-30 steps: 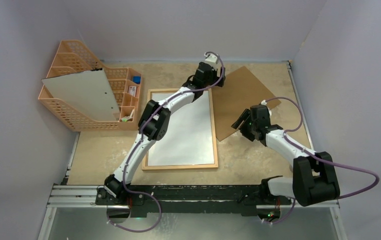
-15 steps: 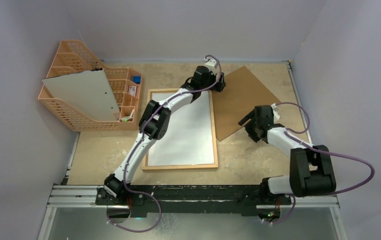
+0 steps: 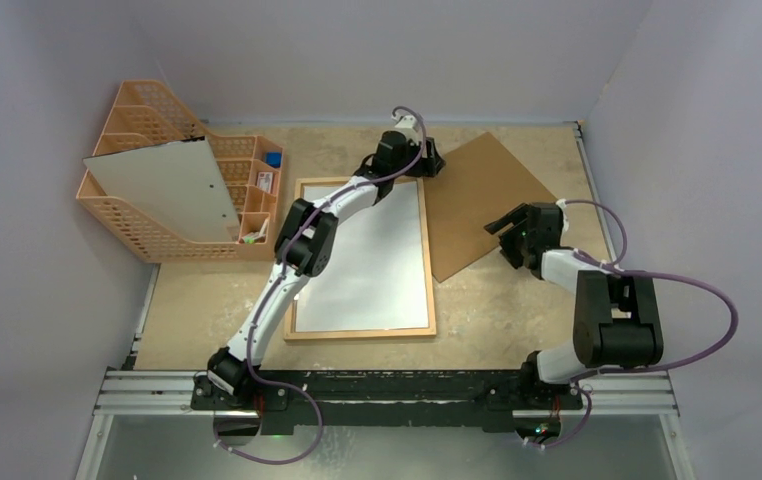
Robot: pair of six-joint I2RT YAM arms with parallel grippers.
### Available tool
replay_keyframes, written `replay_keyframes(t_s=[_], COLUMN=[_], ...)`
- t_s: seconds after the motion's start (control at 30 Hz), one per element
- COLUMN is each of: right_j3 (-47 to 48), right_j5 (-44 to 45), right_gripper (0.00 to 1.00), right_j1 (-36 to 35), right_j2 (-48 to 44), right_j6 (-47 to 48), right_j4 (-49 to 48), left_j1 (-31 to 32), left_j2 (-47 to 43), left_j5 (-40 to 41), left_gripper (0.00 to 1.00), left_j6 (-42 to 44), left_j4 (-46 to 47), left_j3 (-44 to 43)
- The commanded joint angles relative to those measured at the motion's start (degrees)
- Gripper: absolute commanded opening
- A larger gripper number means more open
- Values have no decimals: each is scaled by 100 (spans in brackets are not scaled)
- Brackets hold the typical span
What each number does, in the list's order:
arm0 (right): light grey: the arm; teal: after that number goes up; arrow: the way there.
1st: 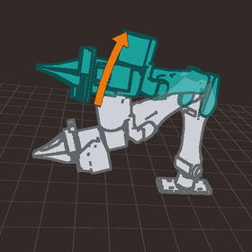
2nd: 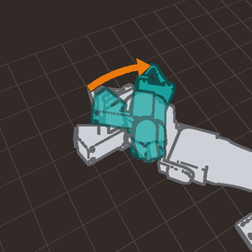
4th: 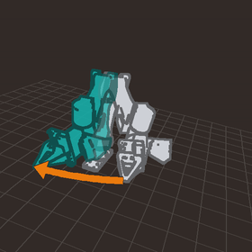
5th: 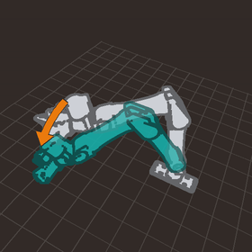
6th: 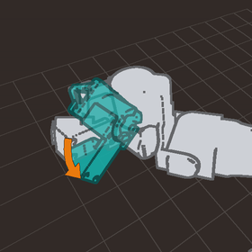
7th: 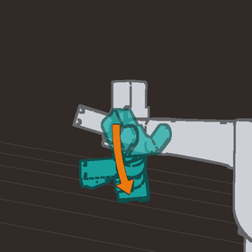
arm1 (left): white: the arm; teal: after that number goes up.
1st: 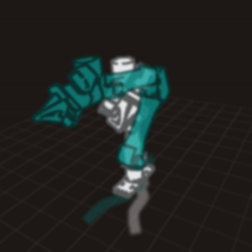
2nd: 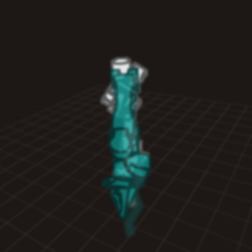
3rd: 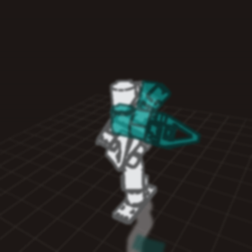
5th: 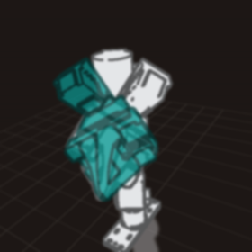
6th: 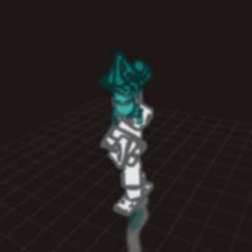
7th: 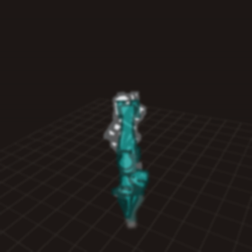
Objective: Put the photo into the frame
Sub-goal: Move the photo frame to the center of the board.
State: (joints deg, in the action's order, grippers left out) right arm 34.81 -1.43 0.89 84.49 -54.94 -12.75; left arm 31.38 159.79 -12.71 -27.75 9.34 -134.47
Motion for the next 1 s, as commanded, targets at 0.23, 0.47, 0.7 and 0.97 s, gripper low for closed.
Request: replay_keyframes(t_s=[0.23, 0.47, 0.7, 0.97], right_j3=[-22, 117, -203, -849], right_j5=[-561, -971, -1370, -1867], right_gripper=[76, 76, 74, 70], right_j1=[96, 113, 157, 205], right_j2=[445, 575, 102, -414], right_j6=[103, 270, 396, -175], right_j4=[-263, -797, -2135, -3807], left_j1=[20, 33, 58, 88], left_j2=[37, 89, 148, 31], left_j5=[438, -1082, -1919, -1825], left_gripper=[70, 66, 60, 58], left_j6=[124, 67, -263, -283], left_j4=[-411, -294, 43, 90], left_j3=[44, 139, 309, 599])
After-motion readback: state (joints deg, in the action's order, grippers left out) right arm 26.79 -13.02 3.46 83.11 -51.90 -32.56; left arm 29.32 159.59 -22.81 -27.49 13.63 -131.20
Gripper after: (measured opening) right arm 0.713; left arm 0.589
